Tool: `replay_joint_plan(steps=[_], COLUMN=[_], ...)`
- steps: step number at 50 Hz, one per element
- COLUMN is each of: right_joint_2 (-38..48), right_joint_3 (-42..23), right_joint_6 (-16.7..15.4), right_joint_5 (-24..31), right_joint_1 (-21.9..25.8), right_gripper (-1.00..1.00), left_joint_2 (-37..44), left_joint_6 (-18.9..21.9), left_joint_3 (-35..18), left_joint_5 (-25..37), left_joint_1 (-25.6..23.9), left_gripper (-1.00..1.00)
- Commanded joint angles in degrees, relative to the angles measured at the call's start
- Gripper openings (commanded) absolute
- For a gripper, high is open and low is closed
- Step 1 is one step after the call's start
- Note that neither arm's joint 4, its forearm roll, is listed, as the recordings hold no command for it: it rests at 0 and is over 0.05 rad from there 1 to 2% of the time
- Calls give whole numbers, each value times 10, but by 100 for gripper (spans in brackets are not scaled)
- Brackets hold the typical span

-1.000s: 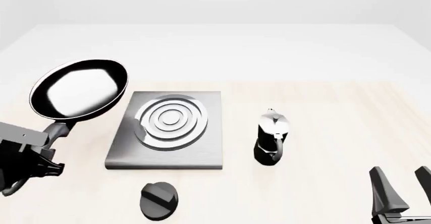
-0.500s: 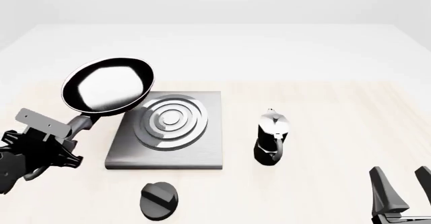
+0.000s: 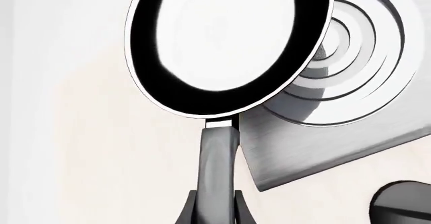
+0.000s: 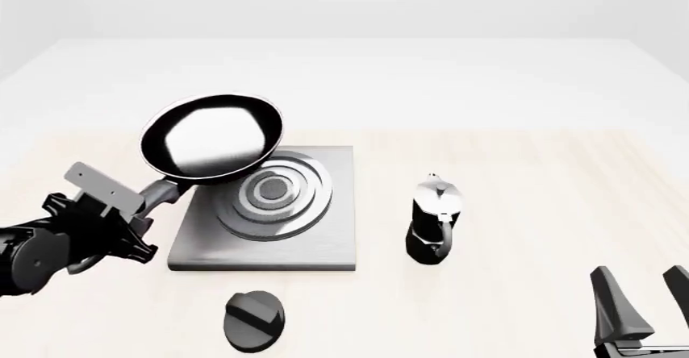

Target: Turn on the stove and put the frying pan on it.

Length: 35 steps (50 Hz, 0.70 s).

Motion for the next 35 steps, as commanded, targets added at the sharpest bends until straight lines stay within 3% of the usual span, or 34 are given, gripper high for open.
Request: replay_joint_plan(steps=[1,35], right_joint_2=[0,0], right_joint_3=[0,0], right_joint_6=[0,0], right_joint_5=[0,0], right_joint_1=[0,0], right_gripper=[100,100], left_joint_2=[-2,27], left_joint_6=[14,11], left_joint_3=[-20,-10], left_joint_5=[6,-12], left_joint_1=[-35,-81], left_gripper=[-100,-100])
